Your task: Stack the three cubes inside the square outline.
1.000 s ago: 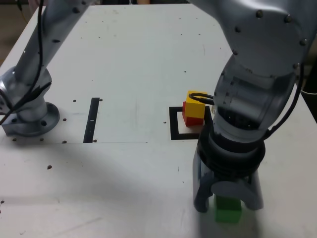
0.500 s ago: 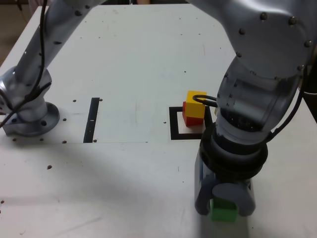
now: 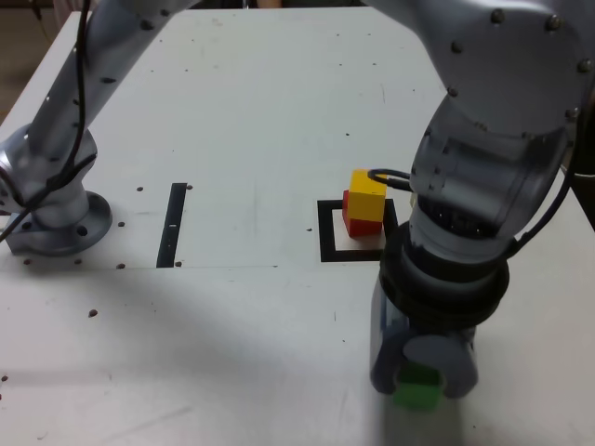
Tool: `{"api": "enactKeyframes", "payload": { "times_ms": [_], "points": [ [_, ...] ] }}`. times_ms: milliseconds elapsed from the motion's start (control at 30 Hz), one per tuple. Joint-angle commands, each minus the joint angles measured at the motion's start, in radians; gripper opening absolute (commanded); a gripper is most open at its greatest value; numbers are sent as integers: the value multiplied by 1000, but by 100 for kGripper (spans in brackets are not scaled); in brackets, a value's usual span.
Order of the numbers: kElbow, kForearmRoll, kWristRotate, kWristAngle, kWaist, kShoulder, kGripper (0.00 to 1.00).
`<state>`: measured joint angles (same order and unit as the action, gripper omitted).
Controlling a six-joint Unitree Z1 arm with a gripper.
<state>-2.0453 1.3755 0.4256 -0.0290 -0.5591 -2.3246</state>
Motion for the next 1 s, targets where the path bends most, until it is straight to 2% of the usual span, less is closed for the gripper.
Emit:
{"api": "enactKeyframes", "payload": {
  "times_ms": [0,167,333,700,833,967],
  "points": [
    [-31,44,-10,-2,9,6,5],
    [-80,148,-51,-2,38,31,5],
    [-65,193,-125,-19,94,106,5],
    [111,206,-403,-45,365,374,5],
    [146,202,-465,-54,447,411,5],
    [168,188,-479,-61,476,419,5]
  ]
}}
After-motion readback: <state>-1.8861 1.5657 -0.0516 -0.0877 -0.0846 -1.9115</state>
